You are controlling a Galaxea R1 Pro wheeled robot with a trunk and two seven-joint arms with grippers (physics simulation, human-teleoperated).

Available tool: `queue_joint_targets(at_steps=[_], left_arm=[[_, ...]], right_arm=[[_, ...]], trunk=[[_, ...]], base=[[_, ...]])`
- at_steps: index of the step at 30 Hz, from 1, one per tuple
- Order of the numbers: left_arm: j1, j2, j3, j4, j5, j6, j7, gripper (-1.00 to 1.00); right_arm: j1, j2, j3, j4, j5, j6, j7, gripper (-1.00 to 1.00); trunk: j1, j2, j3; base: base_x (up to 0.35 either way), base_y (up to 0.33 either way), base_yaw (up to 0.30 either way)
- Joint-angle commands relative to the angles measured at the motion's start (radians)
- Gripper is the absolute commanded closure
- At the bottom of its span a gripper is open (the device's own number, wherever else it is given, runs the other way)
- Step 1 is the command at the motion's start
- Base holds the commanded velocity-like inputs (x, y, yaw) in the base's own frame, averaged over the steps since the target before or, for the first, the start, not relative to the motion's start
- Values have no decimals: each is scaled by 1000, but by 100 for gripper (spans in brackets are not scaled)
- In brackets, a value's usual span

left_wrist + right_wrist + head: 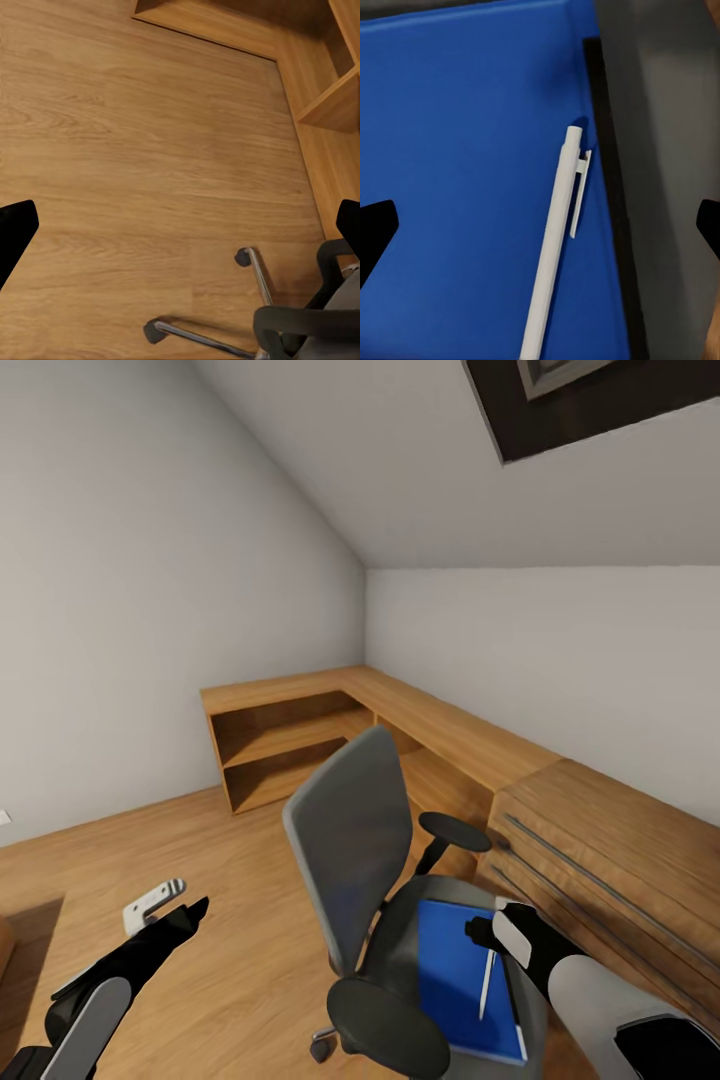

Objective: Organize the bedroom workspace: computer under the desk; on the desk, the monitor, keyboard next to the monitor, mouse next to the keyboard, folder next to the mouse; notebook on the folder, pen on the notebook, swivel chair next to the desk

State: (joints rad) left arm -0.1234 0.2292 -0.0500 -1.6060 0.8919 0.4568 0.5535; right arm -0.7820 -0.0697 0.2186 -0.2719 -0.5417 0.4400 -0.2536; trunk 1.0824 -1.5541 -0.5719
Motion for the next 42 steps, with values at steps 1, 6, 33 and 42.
queue_joint_targets(at_steps=[1,6,33,42], left_arm=[[-1,1,-1,-1,9,0,9,-100],[-1,-1,0,10,10,0,9,-100],[-1,-5,-1,24,9,0,9,-100],[-1,-5,-1,24,8,-4,11,-100]], right_arm=[[0,-1,8,-3,-16,6,-7,-100],[0,-2,9,-3,-36,9,-9,-100],[0,-4,8,-3,-43,9,-9,-100],[0,-3,10,-2,-42,3,-6,-100]], trunk=[[4,-8,-4],[4,-8,-4],[4,-8,-4],[4,-8,-4]], base=[[0,0,0],[0,0,0],[0,0,40],[0,0,31]])
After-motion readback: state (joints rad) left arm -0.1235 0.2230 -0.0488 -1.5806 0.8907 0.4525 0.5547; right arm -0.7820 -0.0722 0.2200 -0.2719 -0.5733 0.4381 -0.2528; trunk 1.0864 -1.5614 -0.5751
